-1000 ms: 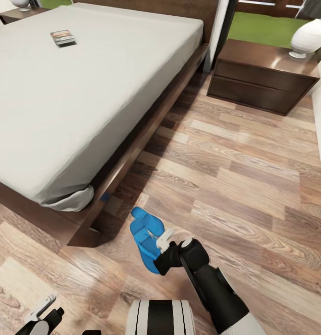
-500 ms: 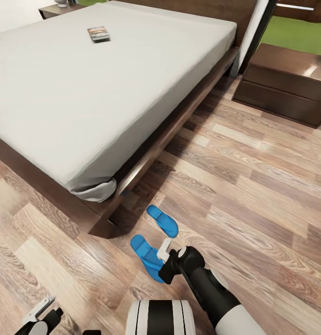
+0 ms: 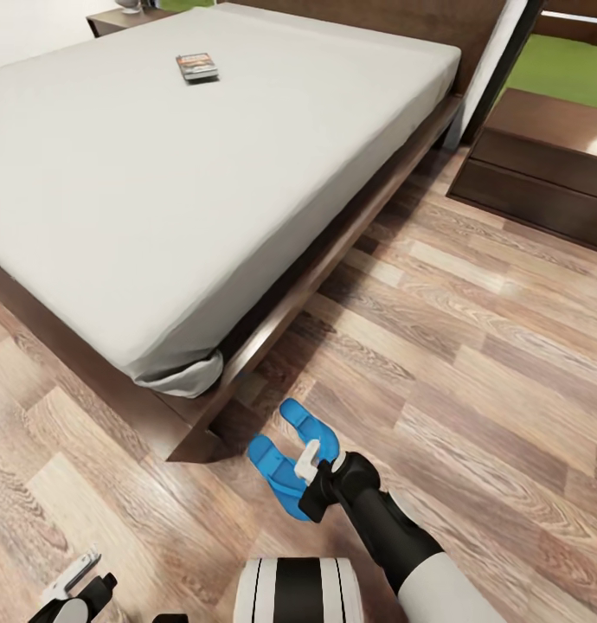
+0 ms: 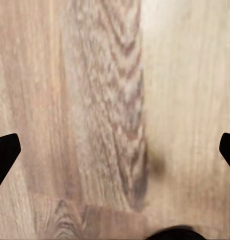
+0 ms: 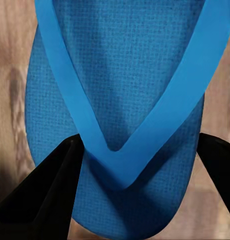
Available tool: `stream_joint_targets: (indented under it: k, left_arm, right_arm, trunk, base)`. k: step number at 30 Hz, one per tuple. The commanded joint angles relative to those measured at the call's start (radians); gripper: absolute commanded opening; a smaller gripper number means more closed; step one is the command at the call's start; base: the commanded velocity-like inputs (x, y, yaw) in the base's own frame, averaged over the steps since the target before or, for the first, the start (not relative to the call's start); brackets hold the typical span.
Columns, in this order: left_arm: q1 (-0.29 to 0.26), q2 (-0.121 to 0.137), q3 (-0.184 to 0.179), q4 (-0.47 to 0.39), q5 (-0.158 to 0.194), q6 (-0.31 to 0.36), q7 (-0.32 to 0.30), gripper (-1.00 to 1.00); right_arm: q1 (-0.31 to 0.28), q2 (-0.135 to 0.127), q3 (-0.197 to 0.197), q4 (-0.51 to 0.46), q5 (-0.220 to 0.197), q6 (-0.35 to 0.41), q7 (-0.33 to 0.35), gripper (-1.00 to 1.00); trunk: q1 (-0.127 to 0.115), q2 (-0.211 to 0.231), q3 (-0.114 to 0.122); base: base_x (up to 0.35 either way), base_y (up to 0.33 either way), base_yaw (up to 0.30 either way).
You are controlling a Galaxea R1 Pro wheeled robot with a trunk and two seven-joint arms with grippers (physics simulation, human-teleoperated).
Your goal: In the bedroom, move the book from the bed onto either nightstand, and place the two sandals side by side next to the bed.
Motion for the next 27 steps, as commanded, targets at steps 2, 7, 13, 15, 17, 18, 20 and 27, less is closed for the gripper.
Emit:
stream_joint_targets:
  k: [2, 7, 13, 15, 17, 18, 20, 27]
  left_arm:
    - [0.001, 0.0, 0.0, -0.002, 0.005, 0.002, 0.005, 1.0]
    - [0.001, -0.004, 0.02, -0.022, 0.008, 0.005, 0.012, 1.0]
    - [0.017, -0.022, 0.089, -0.097, 0.011, 0.016, 0.036, 1.0]
    - [0.023, -0.024, 0.095, -0.112, 0.01, 0.017, 0.041, 1.0]
    - [0.033, -0.028, 0.105, -0.139, 0.01, 0.02, 0.049, 1.0]
    - [0.037, -0.029, 0.108, -0.15, 0.01, 0.021, 0.052, 1.0]
    - [0.043, -0.03, 0.113, -0.165, 0.01, 0.022, 0.056, 1.0]
    - [0.05, -0.032, 0.117, -0.185, 0.011, 0.024, 0.061, 1.0]
  right_arm:
    - [-0.006, 0.0, -0.001, 0.005, 0.007, 0.003, 0.01, -1.0]
    - [-0.014, 0.002, -0.002, 0.009, 0.003, 0.005, 0.009, -1.0]
    - [-0.026, 0.005, -0.003, 0.011, 0.0, 0.008, 0.005, -1.0]
    - [-0.027, 0.005, -0.003, 0.011, -0.001, 0.007, 0.004, -1.0]
    - [-0.029, 0.006, -0.002, 0.012, -0.003, 0.007, 0.002, -1.0]
    - [-0.03, 0.006, -0.002, 0.012, -0.003, 0.006, 0.001, -1.0]
    - [-0.03, 0.006, -0.001, 0.012, -0.003, 0.006, 0.0, -1.0]
    - [-0.032, 0.006, -0.001, 0.012, -0.004, 0.006, -0.002, -1.0]
  trunk:
    - [0.0, 0.0, -0.001]
    - [0.0, 0.0, -0.001]
    - [0.002, -0.001, -0.012]
    - [0.003, -0.001, -0.02]
    - [0.004, -0.002, -0.028]
    - [0.004, -0.002, -0.032]
    - [0.005, -0.003, -0.039]
    - [0.008, -0.004, -0.066]
  base:
    - [0.284, 0.0, 0.004]
    - [0.138, 0.0, 0.002]
    - [0.041, 0.0, 0.001]
    - [0.02, 0.0, 0.0]
    - [0.013, 0.0, 0.0]
    - [0.009, 0.0, 0.0]
    - [0.006, 0.0, 0.0]
    - [0.003, 0.0, 0.0]
